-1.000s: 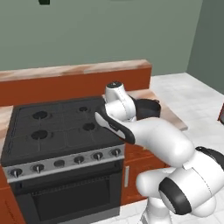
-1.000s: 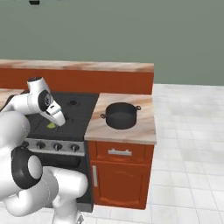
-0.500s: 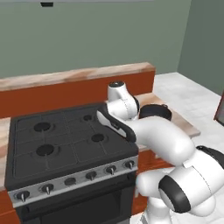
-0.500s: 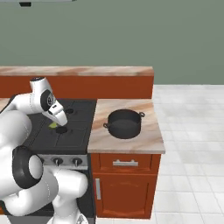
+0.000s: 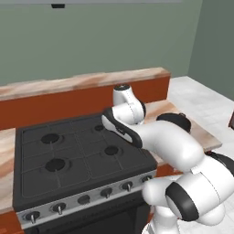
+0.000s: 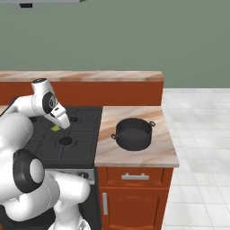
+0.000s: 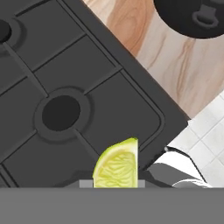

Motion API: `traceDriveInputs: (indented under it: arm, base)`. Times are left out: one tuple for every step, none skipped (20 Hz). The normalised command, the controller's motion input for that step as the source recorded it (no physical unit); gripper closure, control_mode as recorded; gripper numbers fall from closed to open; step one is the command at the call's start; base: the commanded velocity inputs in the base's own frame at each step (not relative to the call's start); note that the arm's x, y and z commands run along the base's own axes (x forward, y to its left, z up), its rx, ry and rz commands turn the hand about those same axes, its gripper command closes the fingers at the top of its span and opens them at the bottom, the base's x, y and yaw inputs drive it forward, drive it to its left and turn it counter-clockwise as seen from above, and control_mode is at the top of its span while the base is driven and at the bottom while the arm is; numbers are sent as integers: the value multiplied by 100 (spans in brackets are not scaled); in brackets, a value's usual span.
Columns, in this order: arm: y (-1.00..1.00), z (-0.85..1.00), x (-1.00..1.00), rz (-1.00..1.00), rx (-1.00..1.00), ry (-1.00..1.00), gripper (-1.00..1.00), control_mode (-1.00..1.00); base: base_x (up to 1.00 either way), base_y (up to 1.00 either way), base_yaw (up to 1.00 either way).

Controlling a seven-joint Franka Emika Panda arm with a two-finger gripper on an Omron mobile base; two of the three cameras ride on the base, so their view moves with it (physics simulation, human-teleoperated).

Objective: Turn on the sink faucet. Then move the lemon wedge from the counter to the sink. Turn off the sink. Move the vegetable from the sink to the pot next to the stove. Finally move the pot to the front left burner.

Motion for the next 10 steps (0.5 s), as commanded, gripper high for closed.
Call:
traceDriveInputs:
  arm:
    - [0, 0, 0, 0, 0, 0, 100, 100]
    - [0, 0, 0, 0, 0, 0, 100, 100]
    - [0, 0, 0, 0, 0, 0, 100, 100]
    - [0, 0, 0, 0, 0, 0, 100, 100]
    - [0, 0, 0, 0, 0, 0, 100, 100]
    - [0, 0, 0, 0, 0, 0, 100, 100]
    - [0, 0, 0, 0, 0, 0, 100, 100]
    - [0, 0, 0, 0, 0, 0, 100, 100]
    - [0, 0, 0, 0, 0, 0, 100, 100]
    - [0, 0, 0, 0, 0, 0, 100, 100]
  base:
    - [38, 22, 0]
    - [36, 20, 2]
    - [36, 13, 4]
    - [29, 8, 7]
    - [29, 1, 9]
    - [35, 0, 13]
    - [34, 0, 15]
    - [35, 0, 14]
    - [40, 0, 17]
    - [40, 0, 17]
